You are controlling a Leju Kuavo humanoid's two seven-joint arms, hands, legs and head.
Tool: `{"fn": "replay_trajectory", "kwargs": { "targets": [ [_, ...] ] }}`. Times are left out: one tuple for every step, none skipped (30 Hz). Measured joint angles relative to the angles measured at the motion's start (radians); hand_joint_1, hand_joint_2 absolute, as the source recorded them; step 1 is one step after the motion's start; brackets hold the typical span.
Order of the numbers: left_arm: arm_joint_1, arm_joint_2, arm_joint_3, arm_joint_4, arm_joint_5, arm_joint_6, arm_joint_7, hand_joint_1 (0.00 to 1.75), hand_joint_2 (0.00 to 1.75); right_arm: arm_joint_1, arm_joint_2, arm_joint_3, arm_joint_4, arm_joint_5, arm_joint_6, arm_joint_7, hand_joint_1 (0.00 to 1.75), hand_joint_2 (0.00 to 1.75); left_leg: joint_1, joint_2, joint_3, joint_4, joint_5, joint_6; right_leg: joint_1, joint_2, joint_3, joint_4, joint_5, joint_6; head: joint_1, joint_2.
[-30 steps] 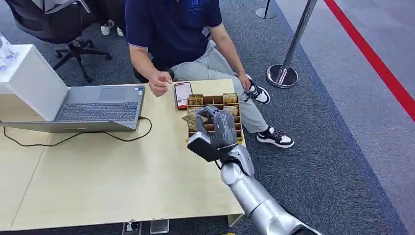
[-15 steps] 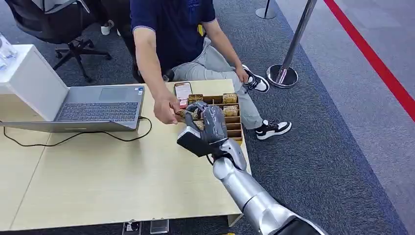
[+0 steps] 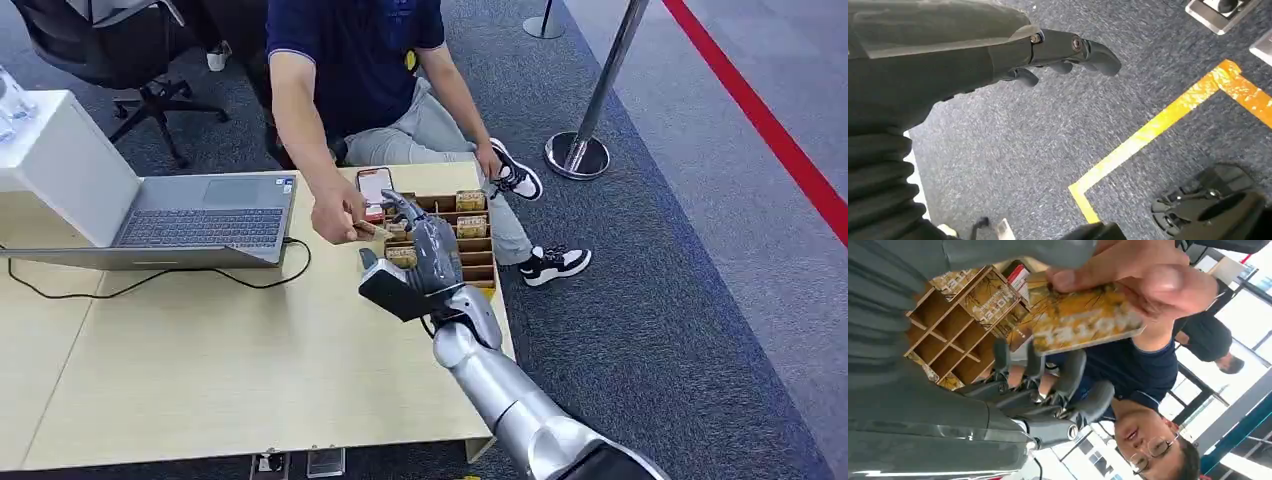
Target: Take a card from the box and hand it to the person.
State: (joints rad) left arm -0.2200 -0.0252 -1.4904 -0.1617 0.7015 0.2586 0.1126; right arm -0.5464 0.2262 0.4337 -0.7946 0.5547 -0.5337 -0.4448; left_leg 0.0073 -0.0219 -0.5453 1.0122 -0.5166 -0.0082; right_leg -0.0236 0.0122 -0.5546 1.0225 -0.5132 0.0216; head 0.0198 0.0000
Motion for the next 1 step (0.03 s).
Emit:
{"fn": "replay_trajectory", "kwargs": {
  "targets": [
    [0.000,0.000,0.000,0.000,0.000,0.000,0.003,0.00,0.00,0.000,0.001,0.000,0.000,0.000,0.000,0.001,0.00,0.00,0.000,0.000,0.000,0.000,0.000,0.000,0.000,0.000,0.000,0.000,0.000,0.000,0.000,0.000]
  ]
}}
